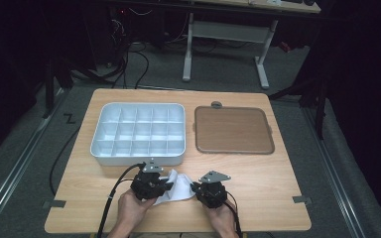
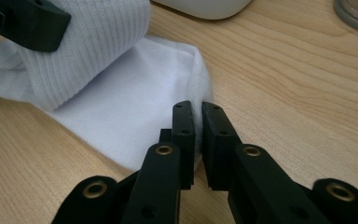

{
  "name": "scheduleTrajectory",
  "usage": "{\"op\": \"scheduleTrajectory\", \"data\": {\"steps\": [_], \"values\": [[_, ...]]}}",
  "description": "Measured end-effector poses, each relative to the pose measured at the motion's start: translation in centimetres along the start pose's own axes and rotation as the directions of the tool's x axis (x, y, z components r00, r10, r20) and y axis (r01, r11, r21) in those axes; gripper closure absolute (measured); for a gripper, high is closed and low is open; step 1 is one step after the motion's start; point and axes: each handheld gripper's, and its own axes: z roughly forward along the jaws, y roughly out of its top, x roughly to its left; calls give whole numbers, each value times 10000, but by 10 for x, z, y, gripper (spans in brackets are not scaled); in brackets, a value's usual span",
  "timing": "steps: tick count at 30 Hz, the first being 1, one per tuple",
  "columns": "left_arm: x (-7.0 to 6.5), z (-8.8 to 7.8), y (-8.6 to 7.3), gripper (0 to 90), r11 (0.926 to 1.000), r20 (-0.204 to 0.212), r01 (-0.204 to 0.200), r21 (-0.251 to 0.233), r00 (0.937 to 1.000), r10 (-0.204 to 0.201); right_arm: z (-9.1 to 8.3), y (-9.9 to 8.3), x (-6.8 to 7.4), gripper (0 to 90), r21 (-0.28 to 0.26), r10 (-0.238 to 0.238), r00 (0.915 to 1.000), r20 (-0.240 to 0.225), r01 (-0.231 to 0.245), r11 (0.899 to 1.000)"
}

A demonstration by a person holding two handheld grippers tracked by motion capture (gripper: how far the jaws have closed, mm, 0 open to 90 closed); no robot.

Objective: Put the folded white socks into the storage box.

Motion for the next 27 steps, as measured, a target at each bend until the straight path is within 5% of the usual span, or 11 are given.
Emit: {"op": "scheduleTrajectory", "data": {"steps": [27], "values": [[0, 24, -18, 792, 9966, -61, -454, 687, 9989, 459, 3, 1, 4, 845, 148, -90, 10000, 30, 90, 9998]]}}
